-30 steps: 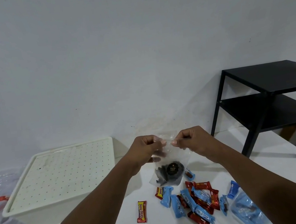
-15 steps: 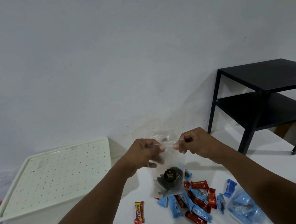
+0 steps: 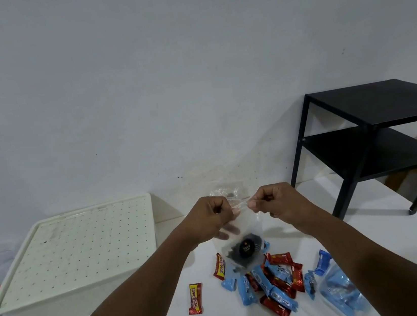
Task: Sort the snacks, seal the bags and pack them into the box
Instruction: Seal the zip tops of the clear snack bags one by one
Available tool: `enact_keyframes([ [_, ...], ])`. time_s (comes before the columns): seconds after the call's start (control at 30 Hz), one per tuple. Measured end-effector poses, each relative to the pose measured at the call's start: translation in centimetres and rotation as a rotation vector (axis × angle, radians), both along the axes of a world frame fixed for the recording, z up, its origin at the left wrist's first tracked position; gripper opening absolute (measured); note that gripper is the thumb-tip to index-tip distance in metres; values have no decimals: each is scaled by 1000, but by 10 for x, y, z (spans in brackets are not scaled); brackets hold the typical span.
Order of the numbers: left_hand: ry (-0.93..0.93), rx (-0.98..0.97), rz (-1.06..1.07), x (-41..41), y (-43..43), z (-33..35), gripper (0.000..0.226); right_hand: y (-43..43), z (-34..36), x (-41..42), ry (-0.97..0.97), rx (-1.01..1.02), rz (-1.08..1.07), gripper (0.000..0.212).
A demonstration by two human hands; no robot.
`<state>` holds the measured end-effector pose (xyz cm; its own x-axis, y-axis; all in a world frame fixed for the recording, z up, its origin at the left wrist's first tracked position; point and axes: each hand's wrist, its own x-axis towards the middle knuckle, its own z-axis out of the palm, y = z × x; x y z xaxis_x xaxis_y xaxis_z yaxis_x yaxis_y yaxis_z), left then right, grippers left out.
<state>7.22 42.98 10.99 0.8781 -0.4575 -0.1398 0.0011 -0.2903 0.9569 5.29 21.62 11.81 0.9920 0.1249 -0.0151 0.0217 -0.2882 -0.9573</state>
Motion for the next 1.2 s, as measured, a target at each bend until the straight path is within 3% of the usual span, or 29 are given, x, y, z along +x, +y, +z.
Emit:
enact_keyframes([
  [0.13, -24, -22, 10, -2, -5, 0, 32, 0, -9, 3, 12, -25, -110, 9],
  [0.27, 210, -85, 24, -3, -8, -1, 55, -1, -12, 1, 106, 86, -126, 11],
  [0.43, 321, -119, 73, -1, -6, -9, 20, 2, -12, -3, 93, 158, -89, 10],
  [0.7, 344, -175, 7, -5, -8, -8, 34, 10, -16, -5, 110, 181, -102, 13],
  [0.93, 302, -187, 38, -7, -10, -16, 14, 15, -23, -3, 116, 212, -136, 15],
  [1.2, 281, -215, 107, -11, -11, -27, 25, 22, -30, -2, 173, 321, -141, 17],
])
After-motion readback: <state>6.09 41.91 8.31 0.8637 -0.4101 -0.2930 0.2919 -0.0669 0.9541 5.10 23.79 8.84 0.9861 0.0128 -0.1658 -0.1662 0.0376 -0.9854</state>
